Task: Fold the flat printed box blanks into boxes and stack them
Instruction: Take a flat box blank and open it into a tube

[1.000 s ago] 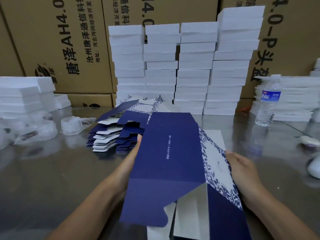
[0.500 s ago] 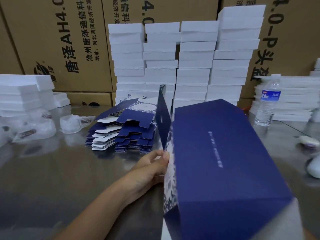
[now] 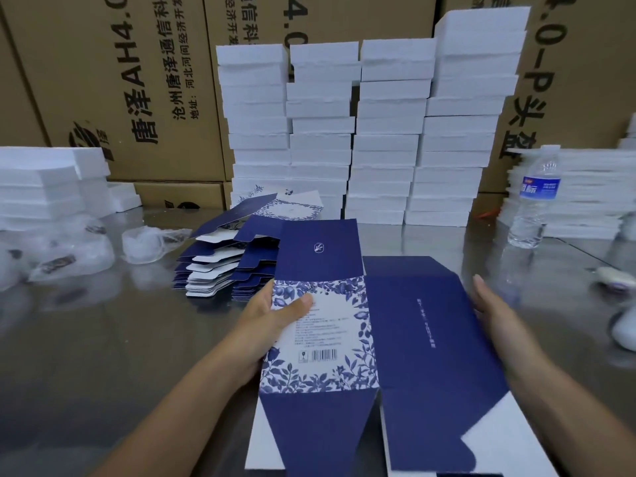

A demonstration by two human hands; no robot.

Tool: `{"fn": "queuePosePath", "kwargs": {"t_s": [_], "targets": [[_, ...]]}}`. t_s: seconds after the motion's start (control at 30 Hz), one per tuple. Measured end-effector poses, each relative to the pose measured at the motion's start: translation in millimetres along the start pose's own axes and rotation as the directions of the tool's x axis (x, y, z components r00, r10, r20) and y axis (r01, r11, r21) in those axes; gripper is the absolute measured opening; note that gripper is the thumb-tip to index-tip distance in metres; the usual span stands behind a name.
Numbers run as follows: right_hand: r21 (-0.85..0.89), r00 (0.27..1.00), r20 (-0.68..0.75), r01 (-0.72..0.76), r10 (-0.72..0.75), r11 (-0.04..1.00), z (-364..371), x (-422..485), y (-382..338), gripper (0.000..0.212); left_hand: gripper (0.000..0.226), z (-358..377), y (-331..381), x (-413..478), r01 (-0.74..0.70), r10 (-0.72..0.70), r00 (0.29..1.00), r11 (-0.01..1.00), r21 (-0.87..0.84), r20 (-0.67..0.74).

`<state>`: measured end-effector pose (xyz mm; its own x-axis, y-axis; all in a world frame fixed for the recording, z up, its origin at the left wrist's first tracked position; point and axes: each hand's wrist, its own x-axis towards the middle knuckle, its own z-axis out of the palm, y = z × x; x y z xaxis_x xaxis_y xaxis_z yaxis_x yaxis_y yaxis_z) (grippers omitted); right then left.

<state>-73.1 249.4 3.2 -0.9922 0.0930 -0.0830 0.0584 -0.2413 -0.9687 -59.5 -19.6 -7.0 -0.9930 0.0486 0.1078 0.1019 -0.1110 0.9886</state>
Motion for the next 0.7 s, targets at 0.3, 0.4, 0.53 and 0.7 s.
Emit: {"fn": "queuePosePath", "kwargs": {"t_s": [0.3, 0.4, 0.53, 0.7], "targets": [[-0.365, 0.957, -0.116, 0.208, -0.266, 0.908, 2, 2, 12, 0.052, 0.045, 6, -2, 8, 0.063, 0.008, 0.966, 0.962, 0.266, -0.258], [-0.334, 0.955, -0.107, 0.227, -0.276, 0.915, 4, 4, 15, 0.050, 0.043, 3, -4, 10, 0.027, 0.070, 0.950, 0.953, 0.302, -0.306], [-0.366, 0.962, -0.074, 0.218, -0.262, 0.905, 7, 4, 16, 0.053, 0.040, 1, -3, 10, 0.000, 0.122, 0.927, 0.945, 0.327, -0.354], [-0.536, 0.957, -0.013, 0.239, -0.291, 0.810, 6, 6, 18, 0.043, 0.039, -2, -6, 11, 0.027, 0.067, 0.926, 0.970, 0.243, -0.371]]}}
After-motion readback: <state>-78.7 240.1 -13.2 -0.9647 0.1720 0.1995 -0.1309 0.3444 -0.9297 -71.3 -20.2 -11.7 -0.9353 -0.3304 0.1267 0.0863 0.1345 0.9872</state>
